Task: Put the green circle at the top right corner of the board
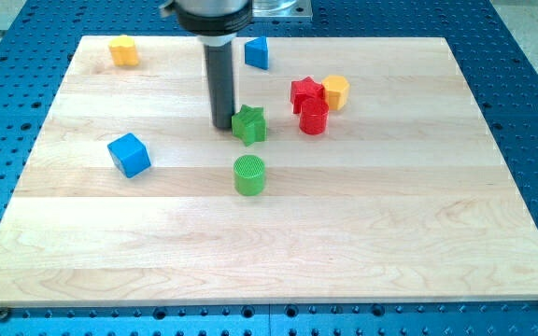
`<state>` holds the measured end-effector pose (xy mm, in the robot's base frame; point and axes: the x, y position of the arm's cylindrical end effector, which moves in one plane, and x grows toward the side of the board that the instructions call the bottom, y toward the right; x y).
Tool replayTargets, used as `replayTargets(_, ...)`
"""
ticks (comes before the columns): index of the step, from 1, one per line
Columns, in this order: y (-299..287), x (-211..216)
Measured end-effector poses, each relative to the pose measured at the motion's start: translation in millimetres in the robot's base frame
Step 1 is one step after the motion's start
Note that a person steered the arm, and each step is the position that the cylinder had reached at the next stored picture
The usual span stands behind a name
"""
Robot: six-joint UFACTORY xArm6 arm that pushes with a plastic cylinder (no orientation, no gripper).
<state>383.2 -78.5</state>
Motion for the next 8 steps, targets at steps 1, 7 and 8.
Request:
replayTargets(1,-19,71)
replayTargets(7,152,62)
replayTargets(8,105,113)
